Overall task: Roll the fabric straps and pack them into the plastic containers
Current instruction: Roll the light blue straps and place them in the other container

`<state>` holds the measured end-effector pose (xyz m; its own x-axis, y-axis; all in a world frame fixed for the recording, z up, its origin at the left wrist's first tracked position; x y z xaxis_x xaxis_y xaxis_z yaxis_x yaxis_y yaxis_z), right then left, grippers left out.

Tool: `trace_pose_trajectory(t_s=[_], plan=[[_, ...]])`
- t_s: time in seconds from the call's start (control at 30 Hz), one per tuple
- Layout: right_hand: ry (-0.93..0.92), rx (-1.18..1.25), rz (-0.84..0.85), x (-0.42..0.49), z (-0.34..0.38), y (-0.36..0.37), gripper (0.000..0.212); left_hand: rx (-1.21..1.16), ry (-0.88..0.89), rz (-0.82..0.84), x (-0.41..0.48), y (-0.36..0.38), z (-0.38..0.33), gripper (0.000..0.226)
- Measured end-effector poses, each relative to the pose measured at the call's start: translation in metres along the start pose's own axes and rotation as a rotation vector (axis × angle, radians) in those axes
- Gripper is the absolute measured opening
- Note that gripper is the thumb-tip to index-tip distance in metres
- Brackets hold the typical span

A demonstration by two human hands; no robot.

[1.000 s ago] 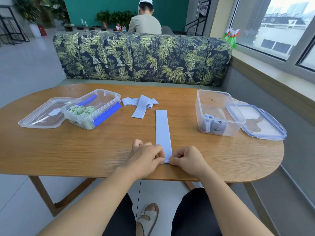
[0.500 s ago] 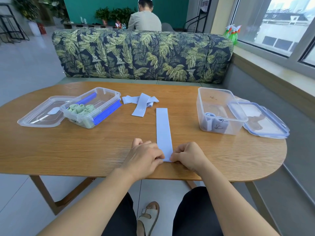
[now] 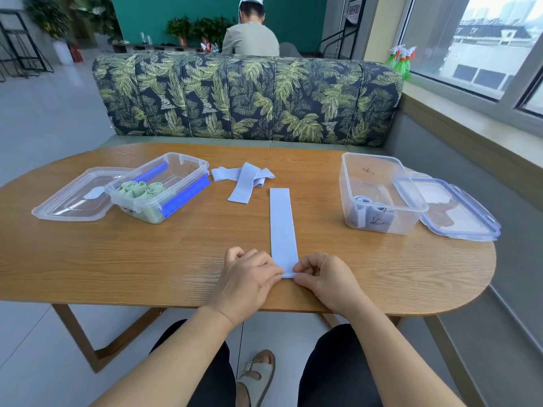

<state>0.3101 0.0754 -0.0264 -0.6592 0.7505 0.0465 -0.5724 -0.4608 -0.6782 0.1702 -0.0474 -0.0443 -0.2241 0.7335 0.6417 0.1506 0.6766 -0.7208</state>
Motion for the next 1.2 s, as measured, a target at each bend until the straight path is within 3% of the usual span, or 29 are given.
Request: trace_pose_trajectory(t_s=[0.37, 0.57, 0.8, 0.97, 1.2], plan=[[0.013, 0.043, 0.008, 0.004, -0.002, -0.002, 0.013, -0.227, -0.283, 0.112, 0.008, 0.001, 0.0, 0.016], [0.015, 0.134, 0.021, 0.004, -0.004, -0.002, 0.009, -0.228, -0.271, 0.106, 0.004, -0.002, -0.001, 0.011], [0.029, 0.151, 0.017, 0.003, -0.005, -0.001, 0.02, -0.243, -0.255, 0.122, 0.0, -0.004, -0.004, 0.013], [0.037, 0.187, -0.019, -0.001, -0.003, -0.001, 0.01, -0.264, -0.287, 0.123, 0.001, -0.005, -0.006, 0.014], [0.047, 0.206, -0.059, -0.002, -0.002, 0.0, 0.012, -0.25, -0.299, 0.115, -0.001, -0.003, -0.004, 0.016]])
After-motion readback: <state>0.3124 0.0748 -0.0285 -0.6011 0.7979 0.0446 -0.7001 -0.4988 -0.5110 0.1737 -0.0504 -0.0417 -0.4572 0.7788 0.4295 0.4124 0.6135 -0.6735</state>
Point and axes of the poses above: each hand's wrist, its own x-axis towards the middle knuckle, its own y-axis out of the palm, z = x × y, the point moved 1 cm from there along x, towards the middle knuckle, and after that the axes turned 8 degrees about -z, right-handed, at the moved point
